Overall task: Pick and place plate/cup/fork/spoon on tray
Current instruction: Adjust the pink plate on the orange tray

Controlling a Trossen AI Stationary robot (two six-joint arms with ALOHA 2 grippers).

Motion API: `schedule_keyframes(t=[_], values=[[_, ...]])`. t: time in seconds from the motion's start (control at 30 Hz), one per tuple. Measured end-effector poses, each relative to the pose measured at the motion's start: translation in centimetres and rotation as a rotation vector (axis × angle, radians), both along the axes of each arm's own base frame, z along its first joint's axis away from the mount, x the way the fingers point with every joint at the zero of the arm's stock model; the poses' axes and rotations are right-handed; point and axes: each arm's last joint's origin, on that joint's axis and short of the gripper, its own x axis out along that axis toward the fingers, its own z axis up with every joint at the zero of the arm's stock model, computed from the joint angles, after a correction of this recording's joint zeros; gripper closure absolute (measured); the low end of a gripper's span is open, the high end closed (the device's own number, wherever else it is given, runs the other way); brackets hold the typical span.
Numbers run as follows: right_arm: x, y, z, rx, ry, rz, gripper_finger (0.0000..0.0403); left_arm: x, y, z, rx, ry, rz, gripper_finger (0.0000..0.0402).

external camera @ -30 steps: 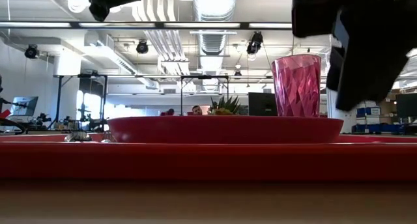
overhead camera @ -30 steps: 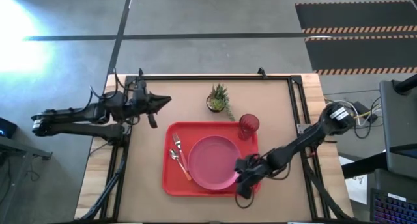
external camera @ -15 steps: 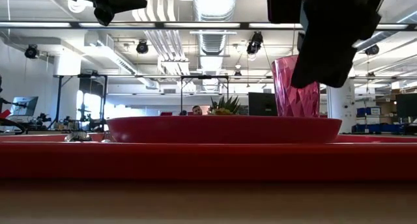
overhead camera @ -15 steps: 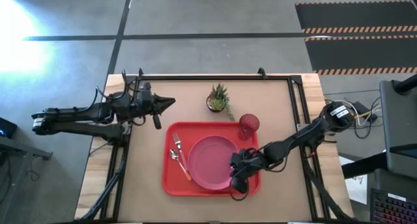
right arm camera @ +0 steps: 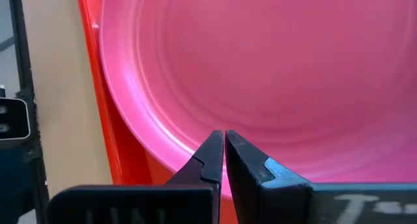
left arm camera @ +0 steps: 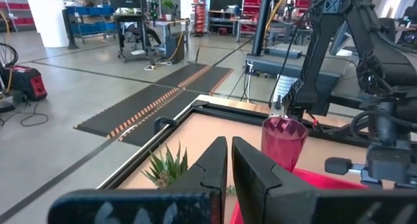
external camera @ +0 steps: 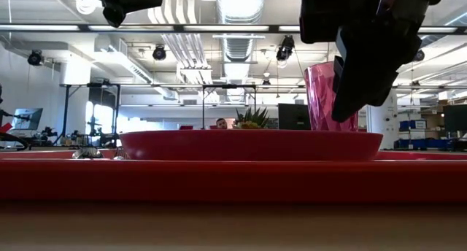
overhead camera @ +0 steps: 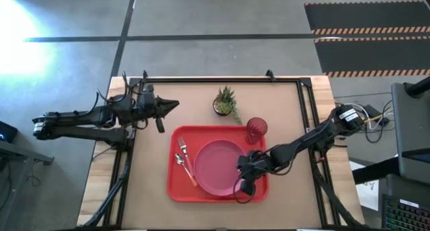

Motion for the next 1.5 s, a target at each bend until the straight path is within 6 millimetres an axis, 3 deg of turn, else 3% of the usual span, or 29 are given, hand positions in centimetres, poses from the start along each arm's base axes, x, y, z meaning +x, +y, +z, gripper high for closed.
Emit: schedule_keyframes(t=[0.9,1.5], values=[[-0.8,-0.4,-1.1,-0.003,0.076,-0.015,0.0394,0.0,0.0,0.0,-0.002,0.000,0.000,0.0396],[-2.4,1.5,-1.2,0.064,0.179,-0.011,0.0394,0.0,0.0,0.0,0.001,0.002,0.000,0.0396]])
